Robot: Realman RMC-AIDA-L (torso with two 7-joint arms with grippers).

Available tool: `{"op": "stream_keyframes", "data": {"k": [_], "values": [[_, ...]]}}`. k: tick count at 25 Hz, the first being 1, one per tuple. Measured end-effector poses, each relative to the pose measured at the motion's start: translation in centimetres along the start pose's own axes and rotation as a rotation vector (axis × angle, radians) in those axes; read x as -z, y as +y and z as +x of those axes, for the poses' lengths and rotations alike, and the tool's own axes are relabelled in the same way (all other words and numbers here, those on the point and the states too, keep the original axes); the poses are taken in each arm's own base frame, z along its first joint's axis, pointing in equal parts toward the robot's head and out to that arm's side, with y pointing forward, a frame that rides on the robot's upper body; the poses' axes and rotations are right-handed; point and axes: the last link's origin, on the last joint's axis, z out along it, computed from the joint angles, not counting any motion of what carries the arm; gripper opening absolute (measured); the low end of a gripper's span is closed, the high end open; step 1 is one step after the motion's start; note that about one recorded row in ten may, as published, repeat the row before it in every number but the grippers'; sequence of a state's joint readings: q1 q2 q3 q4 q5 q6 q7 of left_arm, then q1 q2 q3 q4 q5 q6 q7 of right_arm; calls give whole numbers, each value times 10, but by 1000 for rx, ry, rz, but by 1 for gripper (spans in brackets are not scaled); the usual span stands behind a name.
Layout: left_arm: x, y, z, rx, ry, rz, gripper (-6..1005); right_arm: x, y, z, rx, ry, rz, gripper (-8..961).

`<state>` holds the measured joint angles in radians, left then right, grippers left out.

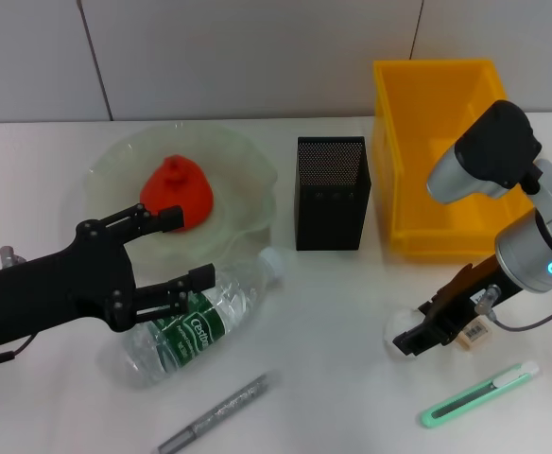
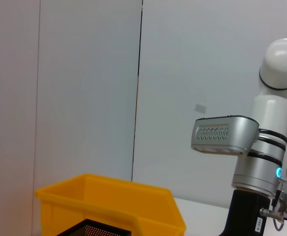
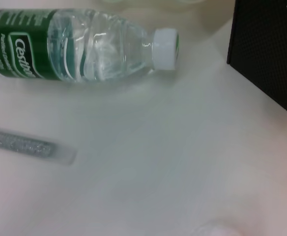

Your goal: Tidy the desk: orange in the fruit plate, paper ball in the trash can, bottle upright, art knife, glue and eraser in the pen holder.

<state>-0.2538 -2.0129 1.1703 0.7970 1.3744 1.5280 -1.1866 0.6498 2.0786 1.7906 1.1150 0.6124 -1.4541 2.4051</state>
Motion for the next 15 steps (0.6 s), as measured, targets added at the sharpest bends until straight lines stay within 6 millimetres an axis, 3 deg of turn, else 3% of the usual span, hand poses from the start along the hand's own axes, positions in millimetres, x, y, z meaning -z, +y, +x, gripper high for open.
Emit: {"op": "stream_keyframes", "data": {"k": [8, 15], "values": [[0, 0, -1, -1, -1, 4, 817, 0, 3, 1, -1, -5, -10, 566], [1, 0, -2, 3, -2, 7, 816, 31, 7, -10, 26, -85, 47, 543]]}}
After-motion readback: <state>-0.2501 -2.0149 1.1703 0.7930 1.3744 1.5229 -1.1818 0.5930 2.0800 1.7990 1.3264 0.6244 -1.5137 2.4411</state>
